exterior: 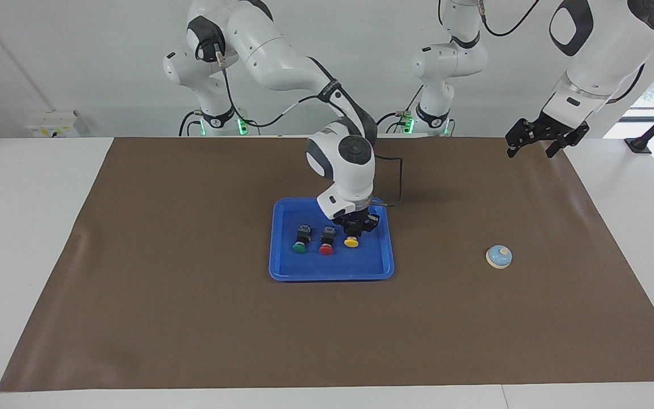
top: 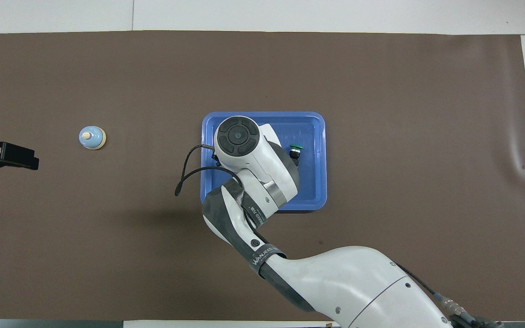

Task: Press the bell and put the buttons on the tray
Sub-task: 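Carry the yellow button into the tray beside the red button, release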

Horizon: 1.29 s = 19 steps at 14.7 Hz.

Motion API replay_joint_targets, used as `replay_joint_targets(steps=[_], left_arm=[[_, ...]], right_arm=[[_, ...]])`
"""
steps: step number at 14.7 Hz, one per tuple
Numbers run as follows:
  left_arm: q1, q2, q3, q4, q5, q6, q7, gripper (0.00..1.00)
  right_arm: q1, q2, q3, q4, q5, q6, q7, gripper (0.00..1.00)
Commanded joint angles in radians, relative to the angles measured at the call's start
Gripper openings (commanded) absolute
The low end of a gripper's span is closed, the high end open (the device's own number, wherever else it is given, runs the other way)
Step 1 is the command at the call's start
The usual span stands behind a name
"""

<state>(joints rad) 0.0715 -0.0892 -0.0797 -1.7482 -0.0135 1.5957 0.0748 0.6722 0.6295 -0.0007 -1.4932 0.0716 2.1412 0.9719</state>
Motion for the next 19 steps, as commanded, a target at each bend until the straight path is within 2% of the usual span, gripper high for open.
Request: replay_joint_targets(steps=[1,2,3,6,11,15,19], left_arm=[[0.004,-0.024,0.003,-0.025,-0.008,0.003,0.014,1.0],[0.004,-0.026,0.003,-0.025,-0.008,0.003,0.016,1.0],[0.004,-0.024,0.003,-0.025,-0.008,0.003,0.014,1.0],[0.004,-0.024,0.003,-0.025,-0.008,0.003,0.014,1.0],[0.004,-0.026,0.003,-0.025,-0.008,0.003,0.014,1.0],[0.004,-0.024,0.003,-0.025,-0.008,0.003,0.016,1.0],[0.004,-0.026,0.003,-0.025,-0.008,0.003,0.014,1.0]], right_arm=[[-0.005,-0.02,0.004,-0.021,0.0,0.002,0.01,0.46],[-0.005,-0.02,0.004,-0.021,0.0,0.0,0.014,0.71],[-0.005,-0.022,0.004,-0.021,0.0,0.0,0.019,1.0],[-0.005,-0.025,0.001,-0.009,0.002,-0.03,0.034,1.0],[-0.054,-0.105,-0.007,-0.001,0.01,-0.118,0.036,1.0],[-0.172,-0.21,-0.005,-0.005,0.014,-0.17,0.01,1.0],[-0.284,-0.29,-0.004,-0.009,0.017,-0.25,-0.137,1.0]])
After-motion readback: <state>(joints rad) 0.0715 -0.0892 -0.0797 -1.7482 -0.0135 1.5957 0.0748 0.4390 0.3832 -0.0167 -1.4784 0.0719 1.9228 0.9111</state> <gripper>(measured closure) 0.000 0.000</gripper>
